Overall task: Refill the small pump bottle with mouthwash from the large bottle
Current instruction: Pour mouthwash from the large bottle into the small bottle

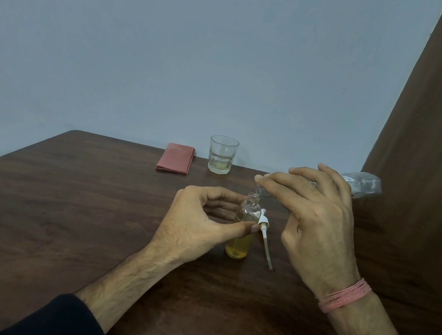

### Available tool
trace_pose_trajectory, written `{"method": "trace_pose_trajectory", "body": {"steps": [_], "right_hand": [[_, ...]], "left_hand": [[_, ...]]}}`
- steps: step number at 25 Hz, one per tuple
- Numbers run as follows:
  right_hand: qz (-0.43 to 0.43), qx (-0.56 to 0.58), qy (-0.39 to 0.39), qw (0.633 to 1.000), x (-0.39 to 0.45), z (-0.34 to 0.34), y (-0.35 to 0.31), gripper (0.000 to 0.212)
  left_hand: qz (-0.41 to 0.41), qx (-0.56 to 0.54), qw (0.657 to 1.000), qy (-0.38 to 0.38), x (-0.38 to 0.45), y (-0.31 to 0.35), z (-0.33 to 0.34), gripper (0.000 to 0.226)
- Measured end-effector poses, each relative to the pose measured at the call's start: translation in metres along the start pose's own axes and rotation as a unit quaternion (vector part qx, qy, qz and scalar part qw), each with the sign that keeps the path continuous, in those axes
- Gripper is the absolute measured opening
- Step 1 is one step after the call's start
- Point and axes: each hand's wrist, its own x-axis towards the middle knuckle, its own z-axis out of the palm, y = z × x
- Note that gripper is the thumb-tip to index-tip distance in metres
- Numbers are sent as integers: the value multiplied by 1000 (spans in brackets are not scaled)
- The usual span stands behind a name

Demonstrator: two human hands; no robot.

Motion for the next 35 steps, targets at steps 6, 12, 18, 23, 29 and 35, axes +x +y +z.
{"method": "trace_pose_trajectory", "body": {"steps": [6, 12, 18, 23, 29, 35], "right_hand": [[3, -3, -6, 1000, 1, 0, 0, 73], [0, 6, -6, 1000, 3, 0, 1, 71], [-7, -1, -9, 1000, 4, 0, 1, 68], [-2, -4, -21, 1000, 7, 1, 1, 71], [-11, -13, -28, 999, 10, -2, 2, 67], [-37, -26, -42, 998, 13, -7, 0, 64]], "left_hand": [[0, -4, 1000, 1, 0, 1, 0, 46], [-3, -2, 1000, -1, 1, 0, 0, 50], [-2, 2, 1000, -5, 1, 0, -1, 50], [-2, 0, 1000, -4, 1, 0, 0, 50], [-3, 3, 1000, -1, 1, -1, 0, 50], [-8, 3, 1000, -8, 1, -2, -2, 52]]}}
